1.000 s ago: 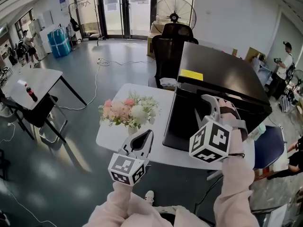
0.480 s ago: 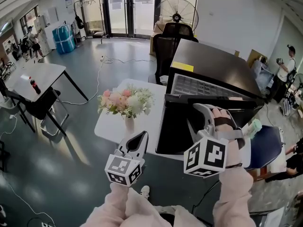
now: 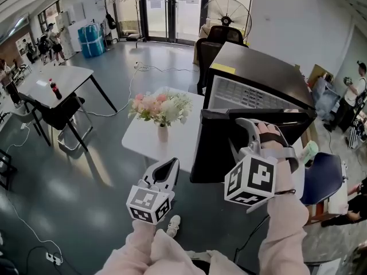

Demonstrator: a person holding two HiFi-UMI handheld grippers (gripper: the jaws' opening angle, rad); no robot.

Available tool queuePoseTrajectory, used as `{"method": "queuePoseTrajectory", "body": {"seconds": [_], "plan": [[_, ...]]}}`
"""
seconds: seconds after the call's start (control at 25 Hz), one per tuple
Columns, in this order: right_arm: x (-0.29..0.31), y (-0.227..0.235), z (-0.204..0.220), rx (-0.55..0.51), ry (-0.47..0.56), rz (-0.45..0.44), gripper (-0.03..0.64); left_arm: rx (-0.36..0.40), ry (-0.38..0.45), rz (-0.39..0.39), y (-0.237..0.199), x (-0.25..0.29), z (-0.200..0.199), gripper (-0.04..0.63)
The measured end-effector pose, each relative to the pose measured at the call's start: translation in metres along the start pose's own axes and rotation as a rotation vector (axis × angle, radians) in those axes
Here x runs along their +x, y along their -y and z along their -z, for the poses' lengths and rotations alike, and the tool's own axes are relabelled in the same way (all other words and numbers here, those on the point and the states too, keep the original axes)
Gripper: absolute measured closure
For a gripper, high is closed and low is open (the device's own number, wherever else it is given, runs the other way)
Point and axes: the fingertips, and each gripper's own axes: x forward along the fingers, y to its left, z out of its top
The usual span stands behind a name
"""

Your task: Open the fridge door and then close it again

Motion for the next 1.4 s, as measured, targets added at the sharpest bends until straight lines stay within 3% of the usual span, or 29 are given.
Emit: {"method": "queuePoseTrajectory", "body": {"seconds": [0.68,1.4], "plan": [[-0.064,-0.032,0.013,-0.026,0.055,-0.047,0.483,0.019,-0.022,-0.026,0.057,-0.068,0.021,0.584],[-0.147,-0.066,0.056,-0.086,0.079,-0.073,0.462,0.046,-0.042,0.08,0.128,-0.084,0.033,0.584]]}}
